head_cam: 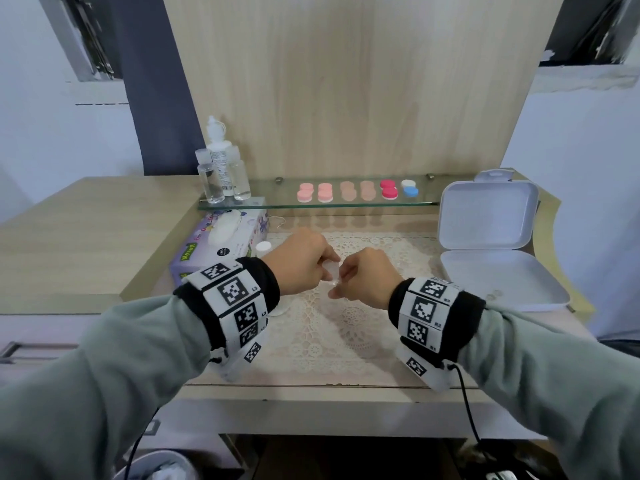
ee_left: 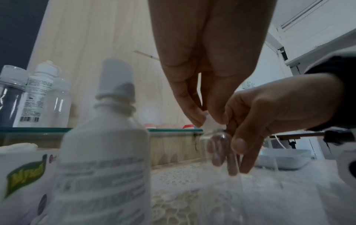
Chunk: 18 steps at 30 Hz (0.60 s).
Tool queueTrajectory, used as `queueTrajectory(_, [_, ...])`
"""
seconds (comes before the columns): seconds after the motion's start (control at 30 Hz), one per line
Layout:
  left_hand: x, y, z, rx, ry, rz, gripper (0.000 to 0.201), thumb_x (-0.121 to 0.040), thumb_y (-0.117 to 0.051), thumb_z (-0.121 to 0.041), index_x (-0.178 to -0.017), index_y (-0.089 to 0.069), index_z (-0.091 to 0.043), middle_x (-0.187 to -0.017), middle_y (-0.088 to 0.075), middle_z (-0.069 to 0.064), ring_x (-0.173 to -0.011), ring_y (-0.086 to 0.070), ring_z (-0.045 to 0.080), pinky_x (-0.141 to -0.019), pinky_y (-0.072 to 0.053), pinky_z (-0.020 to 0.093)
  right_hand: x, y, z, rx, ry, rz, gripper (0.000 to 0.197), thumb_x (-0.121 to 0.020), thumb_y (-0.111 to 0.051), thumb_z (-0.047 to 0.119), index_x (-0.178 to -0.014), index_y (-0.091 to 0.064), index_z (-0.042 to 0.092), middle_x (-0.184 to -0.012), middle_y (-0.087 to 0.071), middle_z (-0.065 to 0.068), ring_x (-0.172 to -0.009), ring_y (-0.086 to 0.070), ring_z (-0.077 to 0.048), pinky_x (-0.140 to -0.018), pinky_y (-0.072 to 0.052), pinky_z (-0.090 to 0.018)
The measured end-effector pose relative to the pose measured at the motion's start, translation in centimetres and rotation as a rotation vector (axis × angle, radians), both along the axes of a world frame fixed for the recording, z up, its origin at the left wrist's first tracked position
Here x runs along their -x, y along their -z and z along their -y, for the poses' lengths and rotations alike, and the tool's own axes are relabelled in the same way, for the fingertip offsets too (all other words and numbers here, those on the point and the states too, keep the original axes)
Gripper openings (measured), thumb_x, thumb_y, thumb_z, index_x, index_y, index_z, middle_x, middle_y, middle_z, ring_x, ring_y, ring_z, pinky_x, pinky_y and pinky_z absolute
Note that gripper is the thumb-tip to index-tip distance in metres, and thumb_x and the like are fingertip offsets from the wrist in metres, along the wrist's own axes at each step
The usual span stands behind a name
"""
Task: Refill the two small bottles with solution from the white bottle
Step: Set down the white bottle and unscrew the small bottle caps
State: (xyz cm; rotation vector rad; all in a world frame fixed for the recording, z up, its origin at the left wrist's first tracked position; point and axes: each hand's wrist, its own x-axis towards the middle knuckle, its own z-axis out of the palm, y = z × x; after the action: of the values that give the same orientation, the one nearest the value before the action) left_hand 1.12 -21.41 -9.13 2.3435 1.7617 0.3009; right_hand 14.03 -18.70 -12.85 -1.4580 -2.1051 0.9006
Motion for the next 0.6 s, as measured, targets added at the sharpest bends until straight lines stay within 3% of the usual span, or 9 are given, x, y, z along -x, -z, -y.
queueTrajectory(0.13, [0.1, 0.6, 0.7, -0.059, 0.019, 0.037, 0.022, -0.083, -0.059, -0.009, -0.103, -0.068, -0.005, -0.099, -0.066, 0.015, -0.091, -0.059, 0.025, -0.084, -0.045, 0.030, -0.3, 0.3, 0.2, -0.006, -0.020, -0.031, 0.027, -0.064, -0.081, 0.011, -0.081, -0.068, -0.004, -0.075, -0.061, -0.009, -0.068, -0.058, -0.021, -0.073, -0.055, -0.033])
queueTrajectory(0.27, [0.0, 1.4, 0.6, -0.070, -0.004, 0.018, 0.028, -0.086, -0.056, -0.014, -0.112, -0.061, -0.007, -0.107, -0.061, 0.012, -0.100, -0.055, 0.025, -0.084, -0.038, 0.025, -0.2, 0.4, 0.1, -0.011, -0.014, -0.020, 0.026, -0.064, -0.081, 0.013, -0.080, -0.067, -0.004, -0.065, -0.056, -0.002, -0.065, -0.056, -0.019, -0.063, -0.050, -0.026])
queueTrajectory(0.37, [-0.1, 1.8, 0.6, -0.099, -0.019, 0.012, 0.026, -0.086, -0.053, -0.016, -0.109, -0.061, -0.006, -0.105, -0.060, 0.013, -0.098, -0.054, 0.026, -0.077, -0.034, 0.023, -0.2, 0.6, 0.2, -0.033, -0.001, -0.010, 0.030, -0.063, -0.082, 0.017, -0.079, -0.067, -0.005, -0.059, -0.051, 0.004, -0.057, -0.049, -0.012, -0.053, -0.041, -0.017])
queueTrajectory(0.47, [-0.2, 1.5, 0.2, -0.080, -0.047, 0.003, 0.027, -0.085, -0.057, -0.024, -0.103, -0.063, -0.005, -0.099, -0.065, 0.013, -0.093, -0.057, 0.025, -0.076, -0.039, 0.025, -0.1, 0.6, 0.2, -0.033, 0.008, -0.013, 0.032, -0.064, -0.082, 0.017, -0.080, -0.067, -0.006, -0.060, -0.052, 0.002, -0.060, -0.050, -0.014, -0.053, -0.040, -0.017])
queueTrajectory(0.57, [-0.4, 0.8, -0.1, -0.041, -0.083, -0.012, 0.031, -0.079, -0.064, -0.038, -0.083, -0.062, -0.007, -0.082, -0.061, 0.013, -0.081, -0.057, 0.025, -0.081, -0.048, 0.037, -0.1, 0.4, 0.1, -0.019, 0.010, -0.001, 0.029, -0.065, -0.081, 0.017, -0.076, -0.066, -0.004, -0.061, -0.054, -0.002, -0.062, -0.053, -0.019, -0.056, -0.044, -0.022])
queueTrajectory(0.6, [-0.6, 0.7, 0.0, -0.028, -0.082, -0.011, 0.033, -0.079, -0.063, -0.039, -0.087, -0.062, -0.007, -0.086, -0.061, 0.014, -0.085, -0.058, 0.026, -0.085, -0.047, 0.038, -0.1, 0.4, 0.1, -0.018, 0.015, 0.007, 0.026, -0.065, -0.081, 0.017, -0.072, -0.065, -0.002, -0.059, -0.053, -0.002, -0.063, -0.054, -0.020, -0.055, -0.044, -0.023])
